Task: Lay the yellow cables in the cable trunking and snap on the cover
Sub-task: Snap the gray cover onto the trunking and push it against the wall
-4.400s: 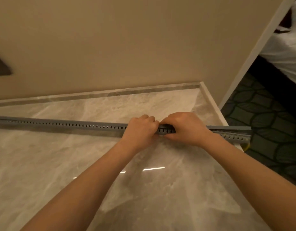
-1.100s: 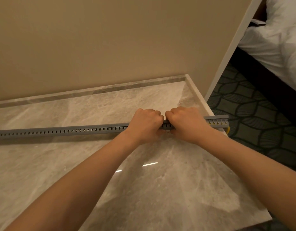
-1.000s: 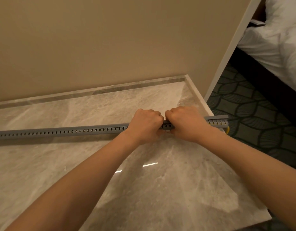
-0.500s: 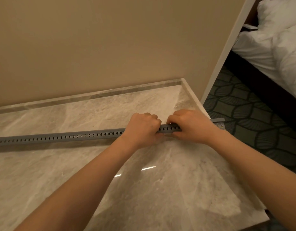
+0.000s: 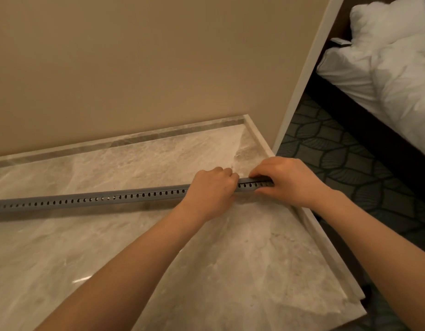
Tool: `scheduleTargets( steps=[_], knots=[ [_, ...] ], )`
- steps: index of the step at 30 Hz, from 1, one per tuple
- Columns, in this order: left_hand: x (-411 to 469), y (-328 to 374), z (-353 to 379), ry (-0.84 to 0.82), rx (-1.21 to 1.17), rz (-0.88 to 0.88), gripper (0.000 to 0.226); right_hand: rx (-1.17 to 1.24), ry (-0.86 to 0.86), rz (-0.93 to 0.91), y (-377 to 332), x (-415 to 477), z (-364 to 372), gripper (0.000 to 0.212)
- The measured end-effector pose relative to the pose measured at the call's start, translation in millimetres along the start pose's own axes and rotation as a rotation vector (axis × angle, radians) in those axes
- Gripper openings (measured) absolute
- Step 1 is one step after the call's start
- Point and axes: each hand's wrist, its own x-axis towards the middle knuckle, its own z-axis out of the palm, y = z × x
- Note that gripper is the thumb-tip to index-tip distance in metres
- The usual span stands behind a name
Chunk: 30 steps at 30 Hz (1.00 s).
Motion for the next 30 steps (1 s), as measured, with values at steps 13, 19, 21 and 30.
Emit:
scheduleTargets(
  steps=[13, 19, 21, 30],
  knots=[
    [16.5, 8.6, 0.2, -0.062, 0.032, -0.010, 0.028, -0.161, 0.035, 0.048, 2.9, -5.6, 5.9, 0.020],
    [14.2, 8.9, -2.6, -0.067, 0.035, -0.014, 0.031, -0.109, 0.004, 0.014, 5.9, -1.8, -2.2, 0.014],
    [13.8, 10.6, -3.2, -0.055, 0.040, -0.013, 0.030, -0.075, 0.005, 0.014, 6.9, -1.4, -2.8, 0.014],
    [28.6, 34.2, 7.0, -0.027, -0.044, 0.000, 0.026, 0.150, 0.043, 0.081, 26.6, -26.7, 1.2, 0.028]
  ],
)
